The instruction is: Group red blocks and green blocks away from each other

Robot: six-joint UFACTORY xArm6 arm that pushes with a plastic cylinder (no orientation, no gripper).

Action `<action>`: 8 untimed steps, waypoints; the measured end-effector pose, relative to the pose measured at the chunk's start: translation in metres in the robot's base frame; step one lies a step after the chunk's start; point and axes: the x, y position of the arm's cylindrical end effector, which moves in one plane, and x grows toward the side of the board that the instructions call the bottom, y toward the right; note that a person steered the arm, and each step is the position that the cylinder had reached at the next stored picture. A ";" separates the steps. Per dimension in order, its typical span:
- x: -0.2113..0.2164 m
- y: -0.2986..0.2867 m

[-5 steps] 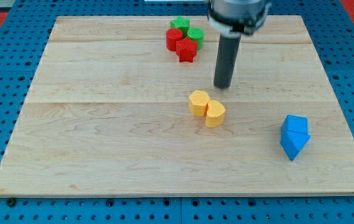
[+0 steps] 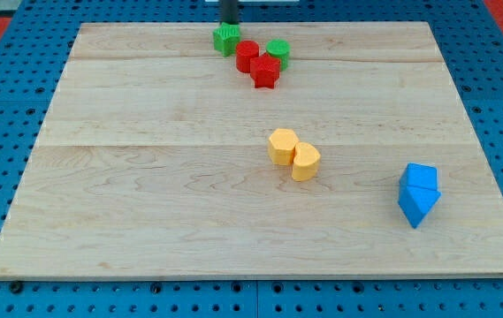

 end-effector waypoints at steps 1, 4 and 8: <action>0.017 0.019; 0.124 0.092; 0.123 -0.037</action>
